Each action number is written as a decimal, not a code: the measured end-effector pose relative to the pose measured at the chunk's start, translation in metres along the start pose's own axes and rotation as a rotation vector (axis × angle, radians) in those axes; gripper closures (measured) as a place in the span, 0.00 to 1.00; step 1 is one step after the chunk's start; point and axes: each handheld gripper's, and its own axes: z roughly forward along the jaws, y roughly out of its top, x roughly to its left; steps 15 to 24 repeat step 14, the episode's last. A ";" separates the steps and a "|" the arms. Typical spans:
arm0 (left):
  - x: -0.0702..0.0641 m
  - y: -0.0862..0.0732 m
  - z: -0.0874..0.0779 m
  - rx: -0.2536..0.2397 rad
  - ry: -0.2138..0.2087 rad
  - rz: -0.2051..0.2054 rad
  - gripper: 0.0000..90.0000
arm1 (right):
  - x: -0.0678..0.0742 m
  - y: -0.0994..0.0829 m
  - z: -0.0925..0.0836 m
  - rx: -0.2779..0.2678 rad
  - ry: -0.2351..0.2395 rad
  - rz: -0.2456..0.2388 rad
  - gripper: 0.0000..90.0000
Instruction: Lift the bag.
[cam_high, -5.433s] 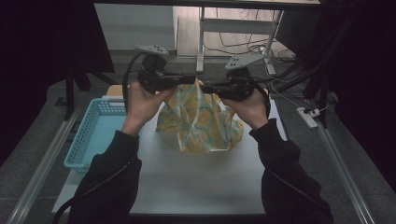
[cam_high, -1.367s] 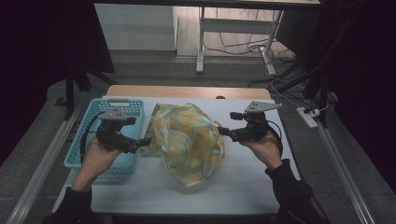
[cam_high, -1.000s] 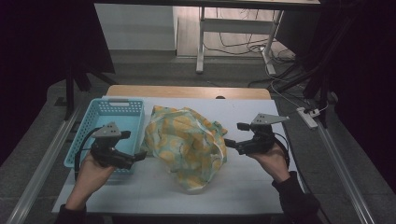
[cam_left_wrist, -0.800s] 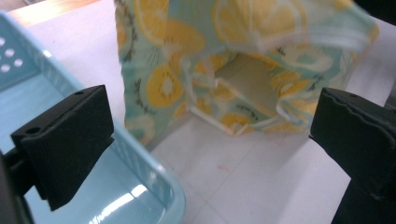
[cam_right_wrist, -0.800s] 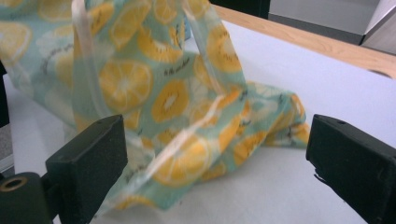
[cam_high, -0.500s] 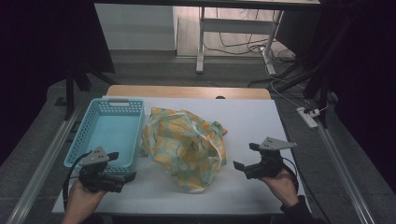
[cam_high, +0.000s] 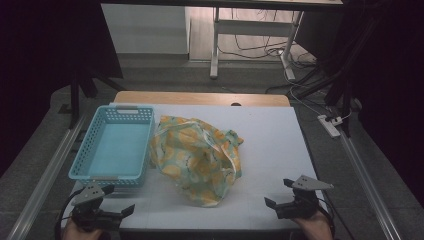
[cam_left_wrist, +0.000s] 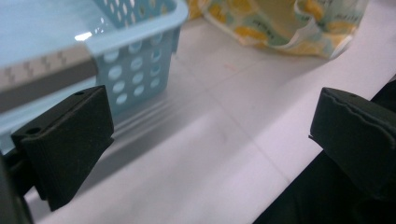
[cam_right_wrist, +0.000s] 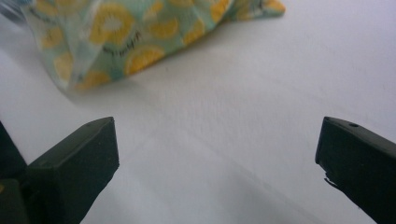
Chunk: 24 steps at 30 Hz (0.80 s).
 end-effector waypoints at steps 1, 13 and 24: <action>0.000 -0.002 0.000 0.007 0.003 -0.001 0.00 | 0.000 -0.003 -0.002 0.009 -0.007 0.000 0.00; 0.004 -0.012 0.002 0.077 0.043 -0.023 0.00 | 0.002 -0.015 -0.011 0.046 -0.036 0.038 0.00; 0.004 -0.012 0.003 0.077 0.041 -0.025 0.00 | 0.001 -0.015 -0.010 0.051 -0.036 0.037 0.00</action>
